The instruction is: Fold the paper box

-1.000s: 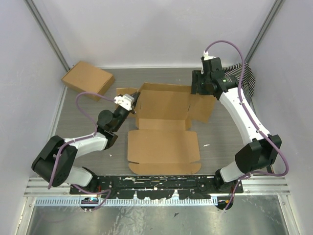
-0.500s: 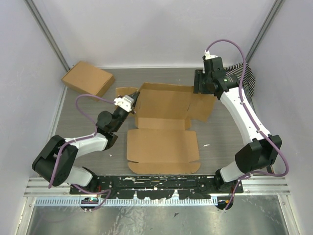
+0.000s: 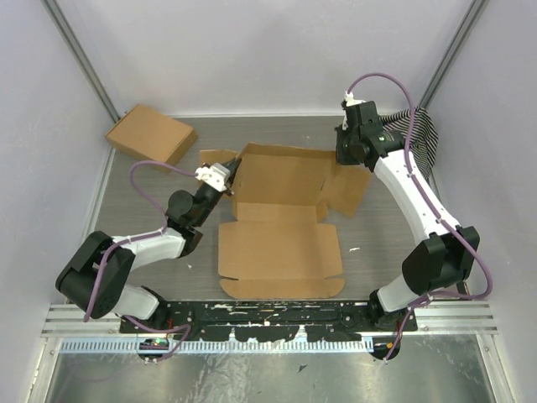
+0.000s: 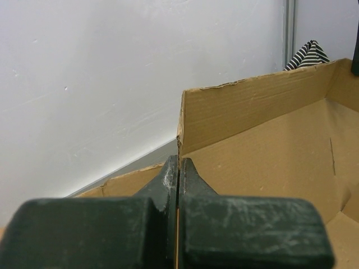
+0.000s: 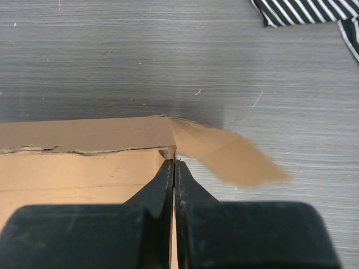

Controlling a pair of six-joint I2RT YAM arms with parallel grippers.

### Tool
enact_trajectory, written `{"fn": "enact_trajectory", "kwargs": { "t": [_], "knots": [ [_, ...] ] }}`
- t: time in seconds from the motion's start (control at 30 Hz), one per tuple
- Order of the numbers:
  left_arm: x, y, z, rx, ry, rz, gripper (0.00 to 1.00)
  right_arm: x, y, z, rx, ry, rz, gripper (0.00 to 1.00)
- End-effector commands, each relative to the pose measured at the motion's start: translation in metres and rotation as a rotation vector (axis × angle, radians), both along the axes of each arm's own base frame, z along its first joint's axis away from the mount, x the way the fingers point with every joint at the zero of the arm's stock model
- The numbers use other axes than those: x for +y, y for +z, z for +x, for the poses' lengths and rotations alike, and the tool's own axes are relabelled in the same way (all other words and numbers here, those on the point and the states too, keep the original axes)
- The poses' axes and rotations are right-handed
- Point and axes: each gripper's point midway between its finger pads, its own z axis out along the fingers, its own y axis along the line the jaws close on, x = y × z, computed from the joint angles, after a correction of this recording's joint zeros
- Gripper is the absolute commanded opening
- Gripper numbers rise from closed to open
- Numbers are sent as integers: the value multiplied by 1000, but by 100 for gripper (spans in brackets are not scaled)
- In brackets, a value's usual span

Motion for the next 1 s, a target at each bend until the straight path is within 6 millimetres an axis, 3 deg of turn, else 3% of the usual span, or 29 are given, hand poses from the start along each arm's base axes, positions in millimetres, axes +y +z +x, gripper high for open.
{"fn": "enact_trajectory", "kwargs": {
  "t": [0.0, 0.1, 0.23, 0.37, 0.47, 0.6, 0.73, 0.97],
  "knots": [
    [0, 17, -1, -30, -3, -60, 0, 6, -8, 5, 5, 12, 32, 1],
    [2, 16, 0, -1, 6, -74, 9, 9, -10, 6, 3, 7, 50, 1],
    [10, 20, 0, 79, 32, -127, 38, 11, -1, 11, -58, -4, 75, 1],
    [22, 22, -6, 223, 75, -145, 45, 8, 17, 17, -141, -37, 95, 1],
    [28, 16, -11, 339, 103, -86, 46, 8, 29, 20, -205, -55, 120, 1],
    [30, 26, -12, 406, 119, -52, 43, 9, 38, 22, -285, -73, 162, 1],
    [21, 18, -11, 532, 105, -24, 41, 13, 36, 19, -343, -95, 191, 1],
    [5, -17, -19, 740, 82, -20, 31, 13, 15, 10, -364, -129, 192, 1]
  ]
}}
